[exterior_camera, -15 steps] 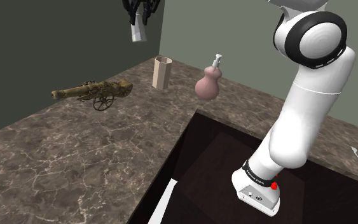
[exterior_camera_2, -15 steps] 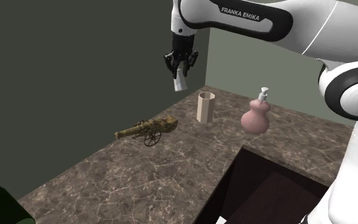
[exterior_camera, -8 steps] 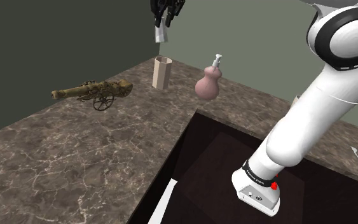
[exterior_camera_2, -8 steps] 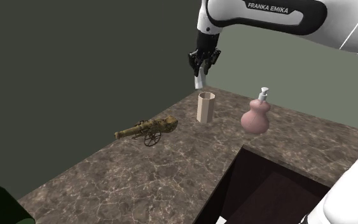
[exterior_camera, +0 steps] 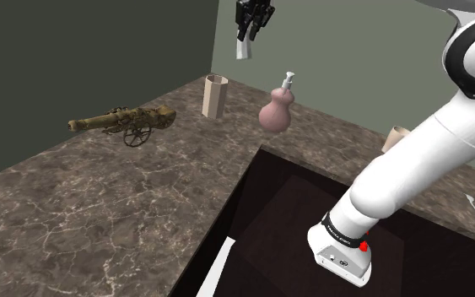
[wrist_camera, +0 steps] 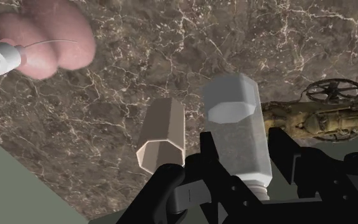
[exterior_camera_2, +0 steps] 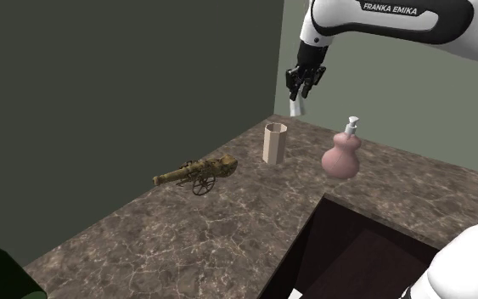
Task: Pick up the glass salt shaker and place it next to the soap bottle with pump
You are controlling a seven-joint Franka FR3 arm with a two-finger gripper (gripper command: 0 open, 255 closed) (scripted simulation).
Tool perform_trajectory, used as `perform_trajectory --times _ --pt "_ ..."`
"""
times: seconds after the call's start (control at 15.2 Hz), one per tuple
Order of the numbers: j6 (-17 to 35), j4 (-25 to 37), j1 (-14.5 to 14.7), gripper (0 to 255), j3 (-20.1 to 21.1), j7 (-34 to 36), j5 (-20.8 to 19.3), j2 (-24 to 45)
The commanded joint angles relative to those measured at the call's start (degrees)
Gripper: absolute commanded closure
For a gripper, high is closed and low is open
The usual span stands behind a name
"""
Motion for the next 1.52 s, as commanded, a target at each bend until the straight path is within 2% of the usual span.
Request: perform_trajectory --times 0.0,0.73,1.45 --pt "-0.2 -1.5 -0.9 255 -1.6 -2.7 0.5 -1.8" --pt "0.0 -6.7 -6.1 255 -12.0 -18.2 1.2 -7.0" --pt "-1.0 -3.6 -11.0 255 -23.2 -34.1 1.8 -4.6"
